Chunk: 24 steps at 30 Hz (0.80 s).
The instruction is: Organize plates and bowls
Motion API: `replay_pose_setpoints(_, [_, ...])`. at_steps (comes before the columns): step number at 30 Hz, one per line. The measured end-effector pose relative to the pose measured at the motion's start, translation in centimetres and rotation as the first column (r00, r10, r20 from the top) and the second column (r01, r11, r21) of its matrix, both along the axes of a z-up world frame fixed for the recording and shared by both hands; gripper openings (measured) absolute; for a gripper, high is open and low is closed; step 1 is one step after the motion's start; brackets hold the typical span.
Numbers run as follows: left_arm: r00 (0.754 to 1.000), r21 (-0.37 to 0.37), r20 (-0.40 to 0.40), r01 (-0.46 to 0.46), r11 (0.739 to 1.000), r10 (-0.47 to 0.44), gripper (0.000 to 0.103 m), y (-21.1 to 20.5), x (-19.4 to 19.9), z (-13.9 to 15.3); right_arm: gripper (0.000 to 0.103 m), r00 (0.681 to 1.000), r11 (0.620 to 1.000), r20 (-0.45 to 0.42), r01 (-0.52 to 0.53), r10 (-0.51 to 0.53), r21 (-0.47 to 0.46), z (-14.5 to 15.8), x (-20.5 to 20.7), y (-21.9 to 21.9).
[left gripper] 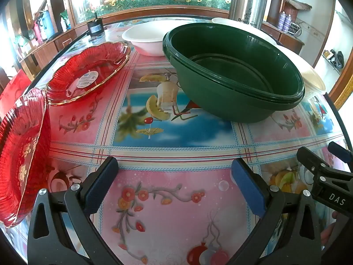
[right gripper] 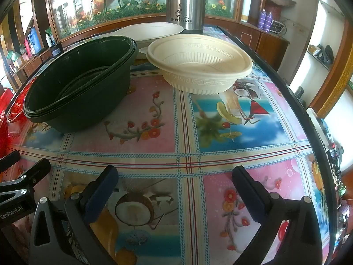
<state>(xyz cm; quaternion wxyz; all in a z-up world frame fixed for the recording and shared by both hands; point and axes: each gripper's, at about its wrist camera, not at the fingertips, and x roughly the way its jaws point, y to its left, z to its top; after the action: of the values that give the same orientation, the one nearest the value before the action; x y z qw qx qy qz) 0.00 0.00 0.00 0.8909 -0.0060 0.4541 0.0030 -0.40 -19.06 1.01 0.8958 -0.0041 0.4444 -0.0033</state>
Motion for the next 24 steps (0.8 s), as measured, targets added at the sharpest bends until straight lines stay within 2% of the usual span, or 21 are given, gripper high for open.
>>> replay_pose_setpoints(12, [1.000,0.002,-0.025,0.010,1.000,-0.010,0.103,0.04,0.06,0.11,0.103,1.000,1.000,-0.001,0.003,-0.003,0.006,0.01,-0.06,-0.18])
replay_pose_setpoints(24, [0.998,0.001,-0.064,0.023,1.000,-0.023,0.103,0.23,-0.16,0.17,0.103,0.995,1.000,-0.096,0.024,-0.024,0.002,0.02,0.19,-0.49])
